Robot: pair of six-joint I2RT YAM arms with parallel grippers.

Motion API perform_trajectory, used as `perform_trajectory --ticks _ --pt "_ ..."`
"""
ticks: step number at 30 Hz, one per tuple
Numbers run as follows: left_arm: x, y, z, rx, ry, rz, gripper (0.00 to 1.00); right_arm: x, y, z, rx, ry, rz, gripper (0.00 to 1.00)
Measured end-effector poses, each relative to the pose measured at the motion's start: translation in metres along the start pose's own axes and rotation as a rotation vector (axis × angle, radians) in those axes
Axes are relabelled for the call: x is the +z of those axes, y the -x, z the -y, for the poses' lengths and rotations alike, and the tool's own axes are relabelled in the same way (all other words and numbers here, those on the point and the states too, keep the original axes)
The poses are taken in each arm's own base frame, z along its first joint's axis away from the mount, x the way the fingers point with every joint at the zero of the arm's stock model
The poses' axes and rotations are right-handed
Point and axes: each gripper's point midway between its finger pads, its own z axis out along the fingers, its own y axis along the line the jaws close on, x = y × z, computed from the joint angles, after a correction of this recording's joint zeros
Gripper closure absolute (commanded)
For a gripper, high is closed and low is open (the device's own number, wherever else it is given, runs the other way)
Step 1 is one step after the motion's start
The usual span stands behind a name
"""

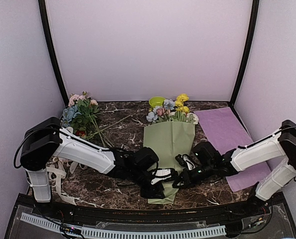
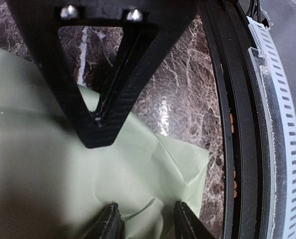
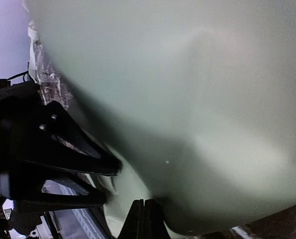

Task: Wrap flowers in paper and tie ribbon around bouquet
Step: Press the fold line of the folded bouquet.

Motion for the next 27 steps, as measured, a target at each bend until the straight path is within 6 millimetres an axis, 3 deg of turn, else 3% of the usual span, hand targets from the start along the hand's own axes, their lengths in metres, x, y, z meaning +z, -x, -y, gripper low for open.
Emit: perform_trajectory --ticks 5,9,11,14,16,18,24,27 --pt "-0.01 0.004 0.005 -0.009 -0.009 0.045 0.49 0.002 -0.006 0.015 0.024 -0.053 -0.004 1.0" --pt "-0.038 0.016 0.001 -0.086 -0.022 0.143 0.49 0.001 -0.008 0.019 0.028 -0.073 -0.008 1.0" --pt "-0.059 0.025 -0.022 -0.174 0.014 0.222 0.48 0.0 -0.008 0.019 0.024 -0.08 -0.009 1.0" --pt "-0.091 0.027 -0.073 -0.328 0.13 0.315 0.47 -0.002 -0.008 0.02 0.023 -0.096 -0.012 0.99" --pt "-0.102 0.022 -0.099 -0.41 0.204 0.341 0.48 -0.002 -0.008 0.021 0.019 -0.104 -0.014 0.99" --pt "-0.105 0.019 -0.109 -0.457 0.236 0.346 0.48 -0.003 -0.008 0.021 0.018 -0.109 -0.018 0.99" --pt "-0.098 0.025 -0.096 -0.47 0.155 0.391 0.45 -0.004 -0.007 0.019 0.021 -0.122 -0.027 0.98" --pt "-0.096 0.02 -0.076 -0.444 0.058 0.441 0.4 -0.004 -0.004 0.019 0.019 -0.132 -0.021 0.98"
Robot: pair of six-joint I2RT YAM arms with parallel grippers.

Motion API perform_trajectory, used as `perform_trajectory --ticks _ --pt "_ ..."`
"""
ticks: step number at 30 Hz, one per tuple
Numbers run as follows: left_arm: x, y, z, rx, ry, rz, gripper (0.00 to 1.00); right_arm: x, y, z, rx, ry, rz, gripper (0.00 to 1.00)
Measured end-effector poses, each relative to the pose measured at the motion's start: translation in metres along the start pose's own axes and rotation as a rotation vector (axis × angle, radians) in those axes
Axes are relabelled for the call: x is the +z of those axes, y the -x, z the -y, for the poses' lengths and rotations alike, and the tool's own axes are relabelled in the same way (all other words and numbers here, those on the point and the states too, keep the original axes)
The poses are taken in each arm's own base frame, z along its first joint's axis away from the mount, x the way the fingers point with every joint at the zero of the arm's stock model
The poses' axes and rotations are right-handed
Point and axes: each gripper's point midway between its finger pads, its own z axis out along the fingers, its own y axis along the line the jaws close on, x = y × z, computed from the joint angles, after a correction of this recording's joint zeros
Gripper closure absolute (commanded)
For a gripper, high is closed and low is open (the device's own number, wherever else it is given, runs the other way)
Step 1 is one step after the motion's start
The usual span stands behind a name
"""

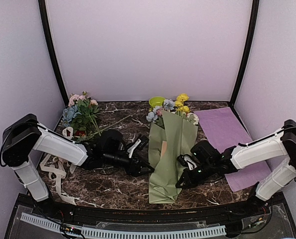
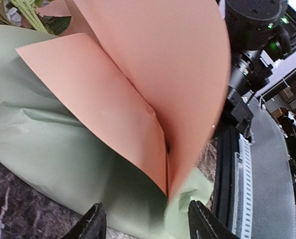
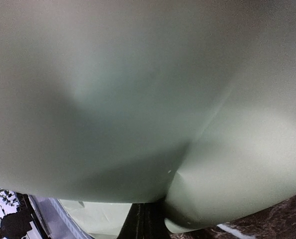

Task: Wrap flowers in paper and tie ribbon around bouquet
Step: Press the fold line of the folded bouquet.

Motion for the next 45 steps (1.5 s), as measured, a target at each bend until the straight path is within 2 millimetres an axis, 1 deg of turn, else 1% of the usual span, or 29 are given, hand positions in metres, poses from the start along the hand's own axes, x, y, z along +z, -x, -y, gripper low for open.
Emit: perform_trajectory --ticks 3,6,8,11,13,14,15,16,18,19,24,31,32,36,37,39,42,45 --pt "-0.004 -0.009 0.01 0.001 -0.064 0.006 0.36 0.0 0.001 0.0 -0.002 -0.008 0.003 0.98" --pt "-0.005 -0.002 0.019 0.023 -0.11 0.029 0.34 0.0 0.001 0.0 -0.003 -0.013 0.002 0.99" --pt "-0.004 0.002 0.021 0.034 -0.122 0.04 0.34 0.0 0.001 0.0 -0.004 -0.017 0.001 0.99" --pt "0.006 0.009 0.022 0.049 -0.136 0.038 0.34 0.0 0.001 -0.001 -0.006 -0.023 0.001 0.99" --pt "0.016 0.011 0.02 0.059 -0.127 0.022 0.37 0.0 0.001 -0.001 -0.008 -0.025 0.001 0.99" --pt "0.023 0.013 0.02 0.067 -0.125 0.014 0.43 0.001 0.001 -0.001 -0.009 -0.026 0.001 0.99" --pt "0.028 0.014 0.019 0.072 -0.121 0.006 0.59 0.001 0.001 -0.001 -0.009 -0.026 0.001 0.99" --pt "0.031 0.013 0.019 0.074 -0.116 0.001 0.72 0.001 0.001 -0.001 -0.01 -0.027 0.001 0.99" --pt "0.033 0.01 0.016 0.071 -0.093 -0.012 0.92 0.001 0.001 0.0 -0.011 -0.028 0.0 0.99" --pt "0.034 0.008 0.016 0.069 -0.087 -0.016 0.99 0.001 0.001 0.0 -0.014 -0.03 0.0 0.99" --pt "0.034 -0.003 0.006 0.022 -0.038 -0.03 1.0 0.001 0.0 0.0 -0.026 -0.035 -0.001 0.98" --pt "0.031 -0.027 -0.018 -0.121 0.08 -0.099 1.0 -0.004 0.0 -0.004 -0.039 -0.029 0.005 0.94" --pt "0.031 -0.032 -0.021 -0.142 0.097 -0.115 1.0 -0.006 0.0 -0.005 -0.044 -0.027 0.007 0.93" --pt "0.03 -0.047 -0.031 -0.206 0.144 -0.158 1.0 -0.018 0.002 -0.013 -0.069 -0.02 0.026 0.79" --pt "0.031 -0.051 -0.034 -0.22 0.153 -0.169 1.0 -0.023 0.005 -0.017 -0.075 -0.015 0.038 0.77" --pt "0.032 -0.057 -0.038 -0.243 0.165 -0.182 1.0 -0.034 0.013 -0.026 -0.081 0.002 0.081 0.75" --pt "0.032 -0.057 -0.038 -0.258 0.167 -0.181 1.0 -0.05 0.028 -0.034 -0.066 0.009 0.151 0.74" --pt "0.033 -0.057 -0.038 -0.263 0.166 -0.181 1.0 -0.059 0.041 -0.038 -0.061 -0.012 0.196 0.72"
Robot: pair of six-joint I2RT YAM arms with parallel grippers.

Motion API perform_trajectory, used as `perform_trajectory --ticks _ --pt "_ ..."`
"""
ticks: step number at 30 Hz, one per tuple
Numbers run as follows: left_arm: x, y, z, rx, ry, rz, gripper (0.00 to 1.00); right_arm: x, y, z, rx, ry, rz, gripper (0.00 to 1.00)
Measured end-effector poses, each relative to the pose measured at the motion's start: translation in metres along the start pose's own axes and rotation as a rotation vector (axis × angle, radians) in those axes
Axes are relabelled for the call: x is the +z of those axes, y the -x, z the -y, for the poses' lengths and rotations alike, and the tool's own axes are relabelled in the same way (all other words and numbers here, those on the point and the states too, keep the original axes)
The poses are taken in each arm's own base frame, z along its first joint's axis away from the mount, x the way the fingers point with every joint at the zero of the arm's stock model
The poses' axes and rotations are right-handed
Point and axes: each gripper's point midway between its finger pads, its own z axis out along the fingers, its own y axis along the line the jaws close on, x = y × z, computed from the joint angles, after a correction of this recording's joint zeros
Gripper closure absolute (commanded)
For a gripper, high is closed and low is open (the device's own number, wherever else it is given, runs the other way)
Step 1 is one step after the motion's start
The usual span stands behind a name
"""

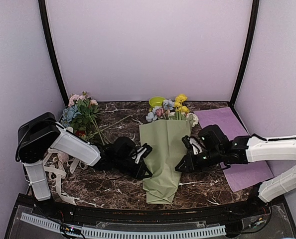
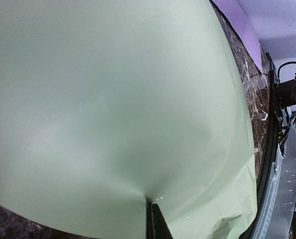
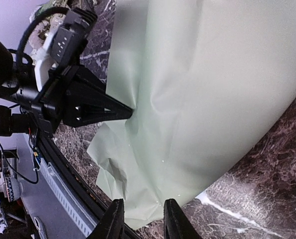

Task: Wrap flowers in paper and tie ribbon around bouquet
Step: Press the fold line of the folded bouquet.

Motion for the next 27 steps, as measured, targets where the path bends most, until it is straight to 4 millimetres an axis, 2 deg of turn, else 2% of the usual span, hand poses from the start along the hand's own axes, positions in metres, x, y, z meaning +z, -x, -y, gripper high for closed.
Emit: perform_trajectory --ticks 6,9,12,15,19,21,22,24,27 --pt "0.0 0.0 0.0 -0.004 0.0 0.0 1.0 0.006 0.026 -0.014 0.001 -0.001 0.035 0.73" --pt "0.001 0.001 0.0 -0.007 -0.002 0.003 1.0 0.024 0.032 -0.025 -0.023 0.032 0.014 0.74" --pt "0.001 0.001 0.0 -0.009 -0.003 0.004 1.0 0.045 0.028 -0.036 -0.053 0.073 -0.027 0.76" --pt "0.001 0.001 0.0 -0.012 -0.004 0.006 0.98 0.064 0.022 -0.035 -0.057 0.086 -0.064 0.78" --pt "0.001 0.002 0.001 -0.009 -0.005 0.01 0.8 0.091 0.009 -0.012 -0.03 0.033 -0.123 0.79" --pt "0.0 0.004 0.002 0.001 -0.005 0.015 0.67 0.099 0.004 0.0 -0.015 0.009 -0.144 0.8" --pt "-0.002 0.006 0.002 0.008 -0.002 0.021 0.58 0.101 0.003 0.002 -0.011 0.006 -0.144 0.8" --pt "-0.007 0.008 0.002 0.029 0.024 0.027 0.47 0.103 0.003 0.005 -0.004 0.011 -0.139 0.8" --pt "-0.022 0.013 -0.002 0.045 0.08 0.037 0.39 0.103 0.003 0.005 -0.005 0.019 -0.135 0.8"
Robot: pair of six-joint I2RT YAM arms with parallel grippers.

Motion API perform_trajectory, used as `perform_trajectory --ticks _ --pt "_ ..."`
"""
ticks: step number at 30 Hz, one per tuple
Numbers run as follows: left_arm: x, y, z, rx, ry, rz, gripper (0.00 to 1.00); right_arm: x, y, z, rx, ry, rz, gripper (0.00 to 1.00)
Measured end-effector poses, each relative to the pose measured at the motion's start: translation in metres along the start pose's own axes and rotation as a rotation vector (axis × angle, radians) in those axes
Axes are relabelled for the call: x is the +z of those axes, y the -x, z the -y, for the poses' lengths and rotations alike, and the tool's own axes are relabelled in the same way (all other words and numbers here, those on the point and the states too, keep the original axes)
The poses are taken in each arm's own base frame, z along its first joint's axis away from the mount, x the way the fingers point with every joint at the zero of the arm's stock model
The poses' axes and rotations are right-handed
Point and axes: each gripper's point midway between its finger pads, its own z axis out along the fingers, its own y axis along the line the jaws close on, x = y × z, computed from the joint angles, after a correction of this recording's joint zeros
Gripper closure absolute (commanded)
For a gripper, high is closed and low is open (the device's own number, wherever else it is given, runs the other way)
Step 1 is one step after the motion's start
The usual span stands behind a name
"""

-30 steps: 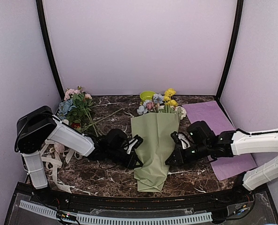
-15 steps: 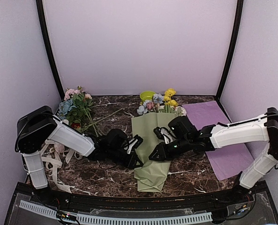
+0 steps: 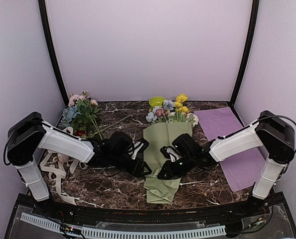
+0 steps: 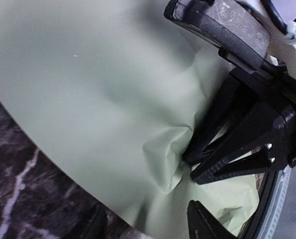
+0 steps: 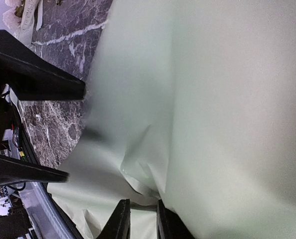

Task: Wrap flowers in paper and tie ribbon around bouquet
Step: Press the fold line of the folded bouquet, then pick up the ribbon from the corner of the board.

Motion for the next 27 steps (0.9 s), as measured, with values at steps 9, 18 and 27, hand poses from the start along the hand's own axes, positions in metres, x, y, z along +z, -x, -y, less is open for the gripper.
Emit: perform_trajectory --ticks 9,18,27 --pt "-0.101 0.07 -0.06 -0.098 0.302 0.162 0.4 0.0 0.0 -0.001 -0.013 -0.007 -0.001 0.8" --pt "-0.177 -0.003 -0.184 -0.48 0.645 0.11 0.5 -0.001 0.0 0.0 -0.048 -0.036 -0.014 0.8" --pt "-0.192 -0.049 -0.199 -0.552 0.813 0.009 0.46 -0.001 -0.001 0.0 -0.066 -0.039 -0.019 0.8"
